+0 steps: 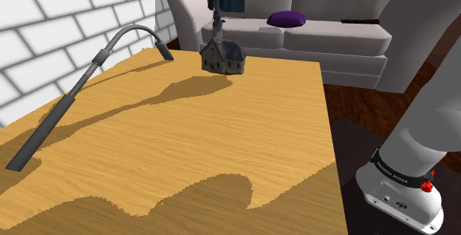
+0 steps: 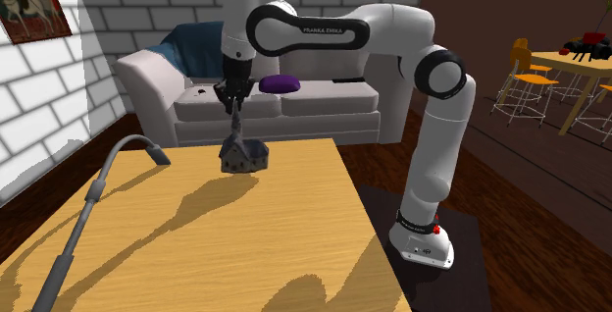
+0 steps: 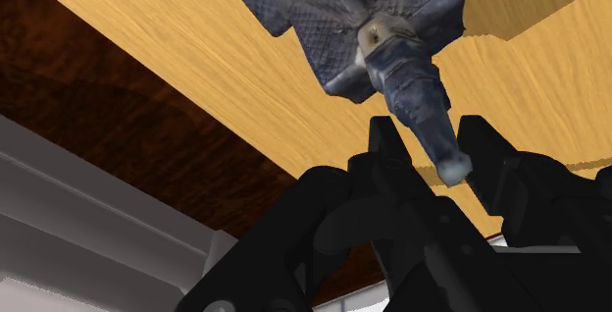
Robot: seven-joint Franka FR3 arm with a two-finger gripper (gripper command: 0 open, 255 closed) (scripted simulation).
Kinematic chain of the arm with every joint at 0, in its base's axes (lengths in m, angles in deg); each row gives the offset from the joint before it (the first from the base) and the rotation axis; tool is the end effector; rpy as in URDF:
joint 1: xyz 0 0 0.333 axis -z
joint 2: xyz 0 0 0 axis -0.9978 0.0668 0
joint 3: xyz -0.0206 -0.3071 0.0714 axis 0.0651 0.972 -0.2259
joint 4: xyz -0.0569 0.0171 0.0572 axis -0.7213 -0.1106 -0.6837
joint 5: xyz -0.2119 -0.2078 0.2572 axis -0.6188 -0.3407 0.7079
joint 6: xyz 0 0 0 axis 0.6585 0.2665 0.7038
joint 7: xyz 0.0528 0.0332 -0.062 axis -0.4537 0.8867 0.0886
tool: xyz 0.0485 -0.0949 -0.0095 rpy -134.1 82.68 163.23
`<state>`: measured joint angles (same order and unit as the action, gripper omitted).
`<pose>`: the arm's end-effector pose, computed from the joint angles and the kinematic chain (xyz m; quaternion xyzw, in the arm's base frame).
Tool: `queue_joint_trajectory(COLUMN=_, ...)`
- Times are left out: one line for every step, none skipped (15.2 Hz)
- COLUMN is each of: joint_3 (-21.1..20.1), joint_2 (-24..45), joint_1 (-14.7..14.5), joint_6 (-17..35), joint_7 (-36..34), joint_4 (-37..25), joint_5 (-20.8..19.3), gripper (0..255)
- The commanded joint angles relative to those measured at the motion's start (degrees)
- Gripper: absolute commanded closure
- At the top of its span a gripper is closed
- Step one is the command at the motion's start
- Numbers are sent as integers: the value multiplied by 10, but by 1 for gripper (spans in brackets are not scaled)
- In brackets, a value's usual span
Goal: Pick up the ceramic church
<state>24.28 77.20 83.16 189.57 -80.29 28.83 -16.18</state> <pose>0.5326 0.2184 0.6711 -0.9885 0.0541 -0.1412 0.0088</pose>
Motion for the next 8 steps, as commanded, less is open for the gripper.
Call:
queue_joint_trajectory(joint_3=-1, joint_2=7, joint_1=-1, joint_6=-20, joint_7=0, joint_4=-26, joint_5=-3, gripper=255)
queue_joint_trajectory(joint_3=-2, joint_2=10, joint_1=-2, joint_6=-29, joint_7=0, joint_4=-39, joint_5=-4, gripper=255)
queue_joint_trajectory(joint_3=-2, joint_2=14, joint_1=-2, joint_6=-38, joint_7=0, joint_4=-51, joint_5=-5, gripper=255)
queue_joint_trajectory(joint_3=-3, joint_2=18, joint_1=-3, joint_6=-47, joint_7=0, joint_4=-64, joint_5=-7, gripper=255)
queue_joint_trajectory(joint_3=-4, joint_2=22, joint_1=-4, joint_6=-56, joint_7=0, joint_4=-77, joint_5=-9, gripper=255)
queue_joint_trajectory(joint_3=-4, joint_2=27, joint_1=-5, joint_6=-66, joint_7=0, joint_4=-91, joint_5=-11, gripper=255)
queue_joint_trajectory(joint_3=-4, joint_2=28, joint_1=-5, joint_6=-67, joint_7=0, joint_4=-93, joint_5=-11, gripper=255)
queue_joint_trajectory(joint_3=-4, joint_2=28, joint_1=-5, joint_6=-67, joint_7=0, joint_4=-93, joint_5=-11, gripper=255)
